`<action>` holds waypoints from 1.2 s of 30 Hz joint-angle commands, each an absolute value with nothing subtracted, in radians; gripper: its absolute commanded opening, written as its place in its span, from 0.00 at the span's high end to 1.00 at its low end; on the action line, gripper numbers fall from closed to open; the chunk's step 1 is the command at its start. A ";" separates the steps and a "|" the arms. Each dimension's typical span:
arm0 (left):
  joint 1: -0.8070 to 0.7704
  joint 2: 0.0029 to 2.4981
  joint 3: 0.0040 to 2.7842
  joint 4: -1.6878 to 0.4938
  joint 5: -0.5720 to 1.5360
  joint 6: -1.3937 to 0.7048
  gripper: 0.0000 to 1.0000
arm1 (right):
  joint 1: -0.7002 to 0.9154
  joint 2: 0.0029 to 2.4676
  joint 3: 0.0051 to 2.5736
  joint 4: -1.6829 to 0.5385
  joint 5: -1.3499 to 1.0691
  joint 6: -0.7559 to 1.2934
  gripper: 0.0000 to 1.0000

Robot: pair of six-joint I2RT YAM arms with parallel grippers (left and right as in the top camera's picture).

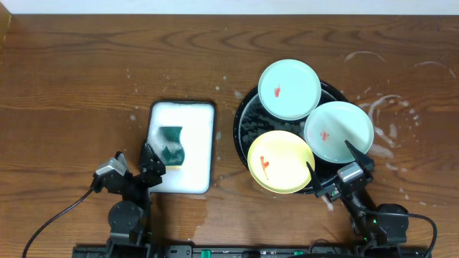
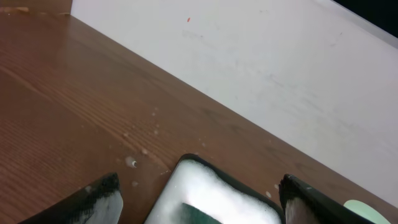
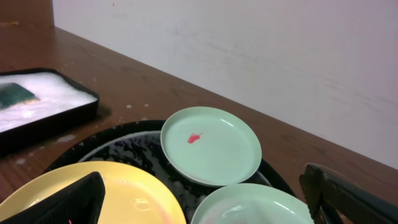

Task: Clean dirty plates on tray and stack at the side

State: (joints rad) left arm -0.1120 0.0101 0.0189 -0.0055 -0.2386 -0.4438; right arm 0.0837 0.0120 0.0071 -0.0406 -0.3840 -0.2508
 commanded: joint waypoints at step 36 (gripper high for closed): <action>-0.106 0.160 0.239 -0.180 0.107 -0.453 0.18 | 0.086 0.140 0.167 -0.064 -0.427 0.082 0.01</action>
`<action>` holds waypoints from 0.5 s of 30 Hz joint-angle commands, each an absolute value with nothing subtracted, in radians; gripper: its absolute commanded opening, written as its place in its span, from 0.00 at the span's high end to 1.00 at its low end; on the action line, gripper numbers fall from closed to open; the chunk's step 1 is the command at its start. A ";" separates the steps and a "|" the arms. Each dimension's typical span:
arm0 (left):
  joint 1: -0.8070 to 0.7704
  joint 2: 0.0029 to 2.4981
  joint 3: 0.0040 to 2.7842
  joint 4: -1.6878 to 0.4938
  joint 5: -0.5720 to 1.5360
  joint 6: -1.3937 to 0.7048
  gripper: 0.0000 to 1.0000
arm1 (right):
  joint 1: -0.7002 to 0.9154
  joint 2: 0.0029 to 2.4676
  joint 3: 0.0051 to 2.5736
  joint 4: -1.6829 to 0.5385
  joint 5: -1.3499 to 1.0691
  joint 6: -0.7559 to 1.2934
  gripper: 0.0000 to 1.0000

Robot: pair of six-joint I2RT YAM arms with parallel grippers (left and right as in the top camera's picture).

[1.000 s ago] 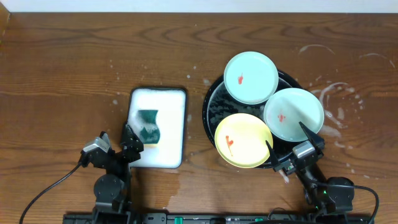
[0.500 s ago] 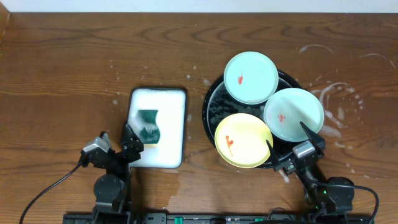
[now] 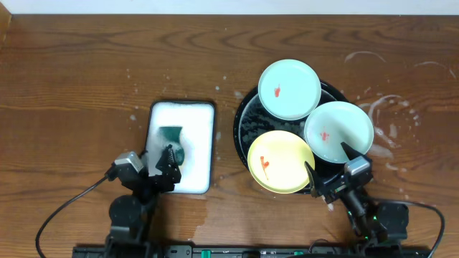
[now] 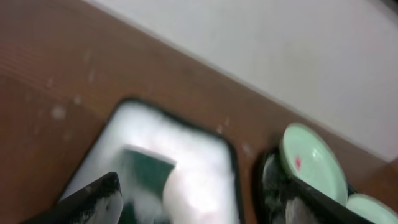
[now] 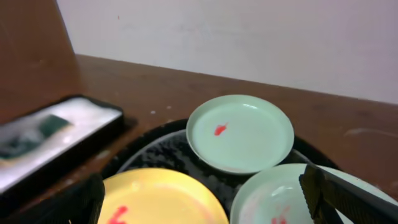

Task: Clean dirty plates on tray and stack at the side

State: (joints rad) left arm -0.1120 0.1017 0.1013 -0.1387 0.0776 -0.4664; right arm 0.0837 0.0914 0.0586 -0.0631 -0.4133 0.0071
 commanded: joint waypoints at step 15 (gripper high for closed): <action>-0.106 0.885 1.060 -0.929 0.149 -0.374 0.18 | 0.086 1.017 0.983 -0.821 -0.428 0.044 0.01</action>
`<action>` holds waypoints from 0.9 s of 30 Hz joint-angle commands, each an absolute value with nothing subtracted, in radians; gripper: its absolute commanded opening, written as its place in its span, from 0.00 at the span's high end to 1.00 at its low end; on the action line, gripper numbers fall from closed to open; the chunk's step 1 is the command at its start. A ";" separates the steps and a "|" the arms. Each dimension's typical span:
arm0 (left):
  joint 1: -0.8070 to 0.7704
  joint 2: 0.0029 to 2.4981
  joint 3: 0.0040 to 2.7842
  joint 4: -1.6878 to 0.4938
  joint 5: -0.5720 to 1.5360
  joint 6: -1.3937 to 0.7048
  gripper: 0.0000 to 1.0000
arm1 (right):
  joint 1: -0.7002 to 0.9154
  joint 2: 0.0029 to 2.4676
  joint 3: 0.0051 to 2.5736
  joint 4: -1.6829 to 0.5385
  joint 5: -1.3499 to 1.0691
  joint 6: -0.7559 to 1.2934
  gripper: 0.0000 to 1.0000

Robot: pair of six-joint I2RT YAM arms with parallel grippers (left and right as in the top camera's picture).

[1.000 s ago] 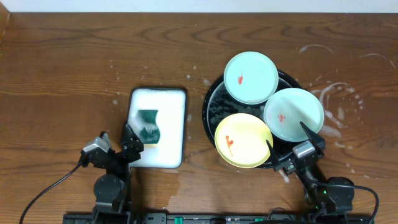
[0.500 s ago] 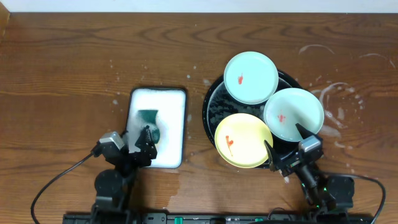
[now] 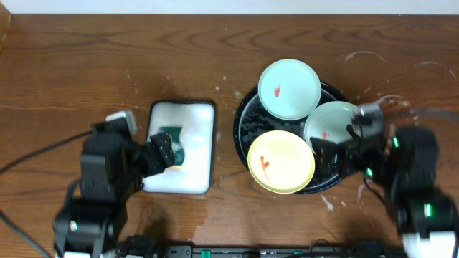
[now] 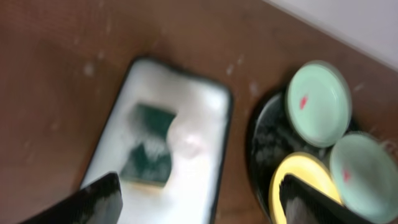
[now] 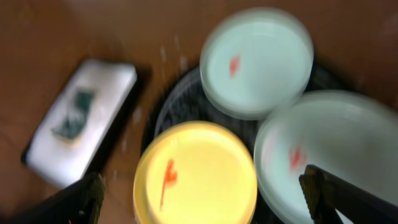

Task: Clean dirty plates on tray and stack at the side

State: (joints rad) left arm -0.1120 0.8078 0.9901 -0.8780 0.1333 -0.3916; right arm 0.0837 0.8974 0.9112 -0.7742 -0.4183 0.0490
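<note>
A round black tray holds three plates, each with a red smear: a pale green one at the back, a yellow one at the front and a pale green one on the right, partly under my right arm. My right gripper hangs open and empty over that right plate; its view looks down on the yellow plate and both green plates. My left gripper hangs open above the green sponge, which shows blurred from the left wrist.
The sponge lies in a rectangular black tray of white foam, left of the round tray. Foam specks and water rings mark the wooden table to the right of the plates. A pale wall edges the far side.
Both arms have risen from low by the front edge and reached further in. The left gripper now hangs over the sponge, the right over the right green plate. Both wrist cameras look down.
At first both grippers sat low and open at the front edge, the left beside the foam tray's front left corner, the right at the round tray's front right. Then the left had turned toward the foam tray. Now both hang raised over their trays, nothing grasped.
</note>
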 commanded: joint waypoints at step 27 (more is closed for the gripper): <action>-0.109 1.647 0.970 -0.757 0.067 -0.232 0.41 | 0.086 1.339 1.020 -0.865 -0.577 0.085 0.11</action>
State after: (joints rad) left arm -0.1120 1.5940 0.9764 -0.7849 0.0944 -0.3046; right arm 0.0837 1.3491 1.0039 -0.8639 -0.5621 0.0917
